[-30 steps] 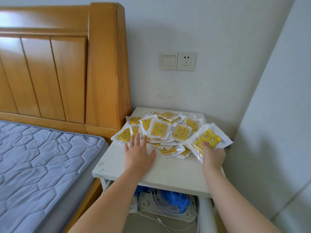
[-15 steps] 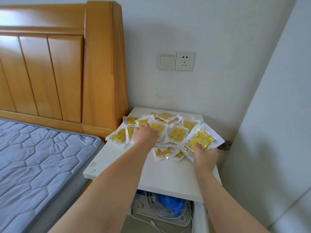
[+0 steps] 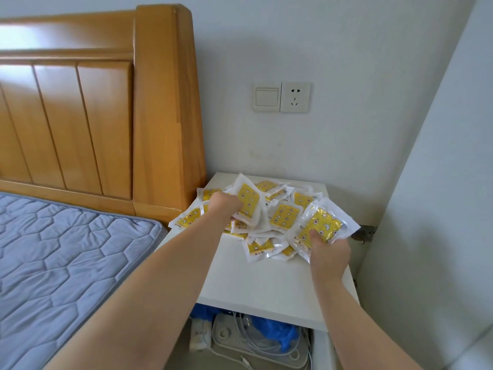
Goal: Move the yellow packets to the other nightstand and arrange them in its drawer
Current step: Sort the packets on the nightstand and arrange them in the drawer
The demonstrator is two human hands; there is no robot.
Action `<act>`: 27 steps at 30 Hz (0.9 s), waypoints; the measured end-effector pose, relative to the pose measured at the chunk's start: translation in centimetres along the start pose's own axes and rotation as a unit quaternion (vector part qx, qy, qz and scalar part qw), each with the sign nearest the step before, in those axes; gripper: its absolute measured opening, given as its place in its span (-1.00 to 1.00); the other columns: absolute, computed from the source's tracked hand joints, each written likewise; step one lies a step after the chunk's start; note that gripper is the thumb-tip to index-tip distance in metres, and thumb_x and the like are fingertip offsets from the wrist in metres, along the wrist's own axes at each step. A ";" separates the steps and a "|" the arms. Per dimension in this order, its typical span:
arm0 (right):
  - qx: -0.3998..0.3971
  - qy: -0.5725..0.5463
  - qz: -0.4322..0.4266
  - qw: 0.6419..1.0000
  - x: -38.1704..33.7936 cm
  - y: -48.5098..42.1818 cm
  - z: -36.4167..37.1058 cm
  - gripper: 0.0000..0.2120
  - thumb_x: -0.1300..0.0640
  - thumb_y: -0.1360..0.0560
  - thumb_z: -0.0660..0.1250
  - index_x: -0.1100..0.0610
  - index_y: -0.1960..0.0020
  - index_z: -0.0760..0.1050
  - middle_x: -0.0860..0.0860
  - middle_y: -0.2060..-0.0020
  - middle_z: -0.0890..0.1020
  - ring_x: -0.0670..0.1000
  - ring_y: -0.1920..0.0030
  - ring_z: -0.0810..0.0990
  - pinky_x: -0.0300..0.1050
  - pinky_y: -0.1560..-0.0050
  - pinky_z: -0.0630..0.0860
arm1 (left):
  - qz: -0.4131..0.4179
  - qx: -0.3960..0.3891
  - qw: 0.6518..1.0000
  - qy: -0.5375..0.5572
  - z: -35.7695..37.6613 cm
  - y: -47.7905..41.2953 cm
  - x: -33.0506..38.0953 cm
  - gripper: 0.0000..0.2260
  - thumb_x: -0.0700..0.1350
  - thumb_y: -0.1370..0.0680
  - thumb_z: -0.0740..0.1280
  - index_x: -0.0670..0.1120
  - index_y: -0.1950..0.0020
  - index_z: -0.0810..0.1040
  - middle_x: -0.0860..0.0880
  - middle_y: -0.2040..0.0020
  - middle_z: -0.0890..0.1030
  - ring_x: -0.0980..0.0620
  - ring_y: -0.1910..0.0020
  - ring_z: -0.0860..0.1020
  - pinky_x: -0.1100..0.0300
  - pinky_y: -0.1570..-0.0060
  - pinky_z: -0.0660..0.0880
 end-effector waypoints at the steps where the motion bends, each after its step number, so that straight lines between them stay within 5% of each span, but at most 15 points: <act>1: 0.002 -0.001 0.001 1.000 0.0 0.0 0.0 -0.74 0.24 -0.47 0.40 0.20 -0.15 0.53 0.02 0.06 0.63 0.02 0.05 0.61 -0.19 0.10 0.49 | -0.025 -0.002 0.997 0.077 -0.3 -0.7 -0.3 -0.89 -0.21 -0.57 0.26 -0.15 0.15 0.40 -0.02 0.28 0.45 0.07 0.34 0.46 0.29 0.25 0.50; 3: 0.003 -0.001 0.001 1.000 0.0 0.0 0.0 -0.73 0.24 -0.47 0.40 0.21 -0.16 0.52 0.03 0.04 0.62 0.01 0.06 0.60 -0.21 0.11 0.48 | -0.047 0.029 0.962 0.266 -1.7 -1.1 -1.0 -0.84 -0.26 -0.50 0.37 -0.14 -0.03 0.48 -0.05 0.18 0.54 -0.02 0.17 0.58 0.09 0.01 0.59; 5: 0.000 0.004 -0.003 1.000 0.0 -0.1 0.0 -0.74 0.24 -0.47 0.40 0.21 -0.15 0.51 0.04 0.04 0.62 0.01 0.06 0.59 -0.23 0.15 0.47 | -0.062 0.036 0.946 0.315 -2.2 -1.5 -1.5 -0.73 -0.28 -0.47 0.41 -0.14 -0.13 0.48 -0.08 0.13 0.57 -0.10 0.05 0.62 -0.01 -0.02 0.60; 10: -0.003 -0.002 -0.009 1.000 -0.1 0.0 0.2 -0.77 0.25 -0.47 0.40 0.17 -0.11 0.52 0.01 0.07 0.62 0.02 0.05 0.61 -0.18 0.10 0.50 | -0.057 0.035 0.989 0.129 -1.4 -1.6 -2.0 -0.79 -0.16 -0.50 0.40 -0.14 0.16 0.37 -0.11 0.14 0.55 -0.10 0.15 0.62 0.05 0.05 0.60; 14: -0.003 -0.005 -0.018 1.000 -0.2 0.0 0.1 -0.79 0.25 -0.47 0.39 0.16 -0.10 0.52 -0.01 0.09 0.61 -0.01 0.07 0.59 -0.31 0.21 0.45 | 0.002 0.069 0.993 -0.092 -0.7 -1.9 -0.8 -0.71 -0.06 -0.52 0.35 -0.10 0.27 0.29 -0.04 0.29 0.43 0.03 0.34 0.43 0.22 0.36 0.41; 18: -0.006 -0.008 -0.017 1.000 -0.1 0.0 0.2 -0.79 0.24 -0.47 0.40 0.15 -0.10 0.51 0.00 0.08 0.61 -0.02 0.08 0.60 -0.33 0.23 0.44 | 0.003 0.057 0.982 -0.178 0.0 -2.1 -0.5 -0.79 0.03 -0.52 0.30 -0.11 0.03 0.44 -0.05 0.20 0.49 -0.06 -0.03 0.53 0.10 -0.13 0.48; 21: -0.009 -0.013 -0.011 1.000 0.1 -0.1 0.3 -0.77 0.24 -0.47 0.40 0.15 -0.12 0.51 -0.01 0.07 0.61 -0.02 0.07 0.60 -0.33 0.23 0.45 | 0.000 0.048 0.980 -0.194 0.3 -2.5 -0.3 -0.79 0.01 -0.51 0.31 -0.09 0.01 0.38 -0.04 0.18 0.49 -0.07 -0.12 0.52 0.05 -0.27 0.41; 27: -0.008 -0.014 -0.006 1.000 0.2 -0.2 0.3 -0.79 0.22 -0.47 0.40 0.11 -0.09 0.50 -0.03 0.09 0.60 -0.04 0.09 0.59 -0.34 0.25 0.45 | 0.021 0.073 0.986 -0.148 -0.1 -3.2 -0.3 -0.83 -0.06 -0.50 0.38 -0.06 0.05 0.40 -0.02 0.26 0.46 0.07 0.31 0.47 0.27 0.35 0.43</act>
Point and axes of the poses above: each hand's wrist, its own y-axis away from the middle knuckle, its own z-axis out of the palm, x = y × z, the point moved 7 cm from there along -y, towards the middle knuckle
